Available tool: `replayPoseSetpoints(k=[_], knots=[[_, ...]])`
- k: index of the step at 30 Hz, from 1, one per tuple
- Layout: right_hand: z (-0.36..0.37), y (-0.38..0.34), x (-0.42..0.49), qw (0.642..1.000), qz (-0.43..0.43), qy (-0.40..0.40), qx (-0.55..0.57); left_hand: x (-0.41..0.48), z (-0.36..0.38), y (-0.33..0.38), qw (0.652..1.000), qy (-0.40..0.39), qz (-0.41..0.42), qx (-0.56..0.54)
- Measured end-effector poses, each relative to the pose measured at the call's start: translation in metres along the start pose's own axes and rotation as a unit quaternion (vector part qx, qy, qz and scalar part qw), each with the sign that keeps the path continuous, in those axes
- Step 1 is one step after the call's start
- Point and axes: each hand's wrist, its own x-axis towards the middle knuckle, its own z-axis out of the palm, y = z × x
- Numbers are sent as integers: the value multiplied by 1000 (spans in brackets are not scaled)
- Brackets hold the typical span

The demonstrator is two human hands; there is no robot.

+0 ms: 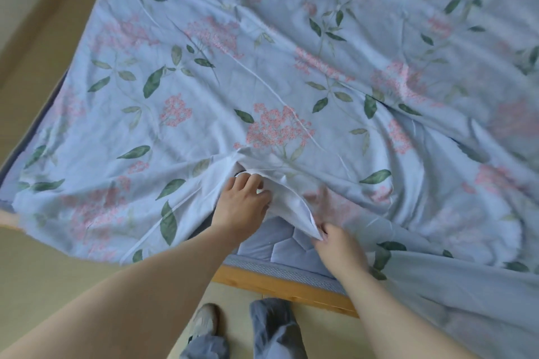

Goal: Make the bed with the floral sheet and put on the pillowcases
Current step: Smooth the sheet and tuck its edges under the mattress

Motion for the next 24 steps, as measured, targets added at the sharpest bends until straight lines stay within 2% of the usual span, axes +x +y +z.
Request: replayPoseSetpoints(k=[2,5,7,10,12,16,19,24], knots=[[-2,-8,-18,997,11,28,77,-4,-20,-4,1000,4,-23,-5],[-6,-20,-55,976,88,72,188,-18,-49,-8,979,-170,-99,-45],[-2,-17,-80,978,121,95,138,-30,-60,-11,953,-250,-139,-105],[17,-8,-99,982,167,82,-13,-49,-54,-6,942,-297,-115,-107],[41,-5,-101,982,178,46,-46,-65,-39,-6,933,-311,-145,-112],[92,-14,-91,986,162,44,6,-92,-8,-16,899,-311,-268,-150],[119,-21,-81,986,150,58,45,-107,11,-28,913,-251,-315,-65],[150,-24,-60,987,121,81,61,-124,42,-72,907,-223,-356,-30]])
